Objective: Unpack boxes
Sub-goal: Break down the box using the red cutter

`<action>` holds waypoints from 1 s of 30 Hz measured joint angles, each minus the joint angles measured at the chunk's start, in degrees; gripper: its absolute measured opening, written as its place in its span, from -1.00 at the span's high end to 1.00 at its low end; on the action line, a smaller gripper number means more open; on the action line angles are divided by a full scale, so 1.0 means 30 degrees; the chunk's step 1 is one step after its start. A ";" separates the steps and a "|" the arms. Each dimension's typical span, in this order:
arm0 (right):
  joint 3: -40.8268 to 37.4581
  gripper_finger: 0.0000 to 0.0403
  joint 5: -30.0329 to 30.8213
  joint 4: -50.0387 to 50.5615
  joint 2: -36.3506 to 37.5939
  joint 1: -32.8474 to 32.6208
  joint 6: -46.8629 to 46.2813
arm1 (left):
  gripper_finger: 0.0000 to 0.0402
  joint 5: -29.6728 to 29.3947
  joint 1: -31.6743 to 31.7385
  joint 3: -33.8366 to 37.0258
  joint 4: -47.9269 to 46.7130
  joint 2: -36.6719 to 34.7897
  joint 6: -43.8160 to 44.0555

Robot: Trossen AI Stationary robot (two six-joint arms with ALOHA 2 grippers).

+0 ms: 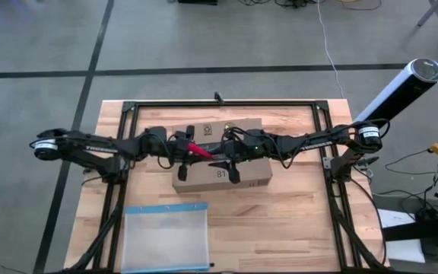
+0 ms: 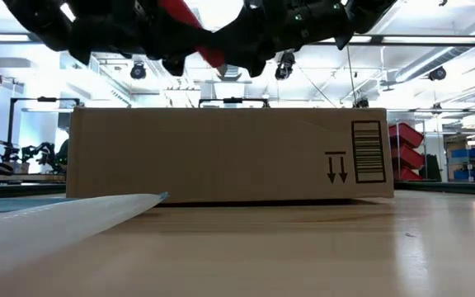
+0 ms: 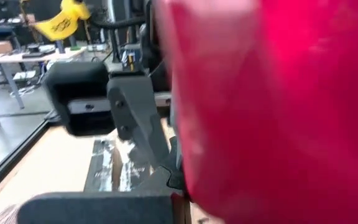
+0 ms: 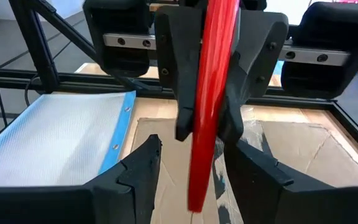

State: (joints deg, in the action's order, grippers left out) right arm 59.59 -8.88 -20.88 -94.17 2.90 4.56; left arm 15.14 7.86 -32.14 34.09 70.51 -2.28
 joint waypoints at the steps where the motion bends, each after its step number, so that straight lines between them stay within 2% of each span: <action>1: 0.0000 0.25 0.0000 0.0109 0.0000 0.0006 -0.0006 | 0.90 0.0299 0.0000 0.0000 0.0485 0.0227 0.0022; 5: 0.0000 0.32 0.0017 0.0284 0.0000 0.0051 -0.0036 | 0.90 0.0807 -0.0007 0.0000 0.1650 0.0784 0.0343; 13: 0.0000 0.54 -0.0001 0.0292 -0.0007 0.0050 -0.0153 | 0.90 0.0807 0.0000 0.0000 0.1801 0.1311 0.0665; 19: -0.0007 0.87 0.0212 0.0354 -0.0007 0.0046 -0.0073 | 0.90 0.0542 0.0013 0.0000 0.1916 0.1345 0.0717; 21: -0.0007 0.93 0.0357 0.0388 -0.0005 0.0053 0.0048 | 0.90 0.0298 0.0029 0.0000 0.1896 0.1345 0.0788; 27: -0.0007 0.93 0.0631 0.0687 -0.0007 0.0051 0.0805 | 0.62 0.0319 -0.0022 0.0000 0.1958 0.1345 0.0983; 30: -0.0007 0.93 0.1722 0.1710 0.0084 0.0073 0.1291 | 0.49 0.0201 0.0012 0.0000 0.1627 0.1205 0.0976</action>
State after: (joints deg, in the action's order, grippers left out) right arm 59.57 -3.72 -15.75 -93.92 3.11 8.43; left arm 15.74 7.89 -32.14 38.97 74.12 0.64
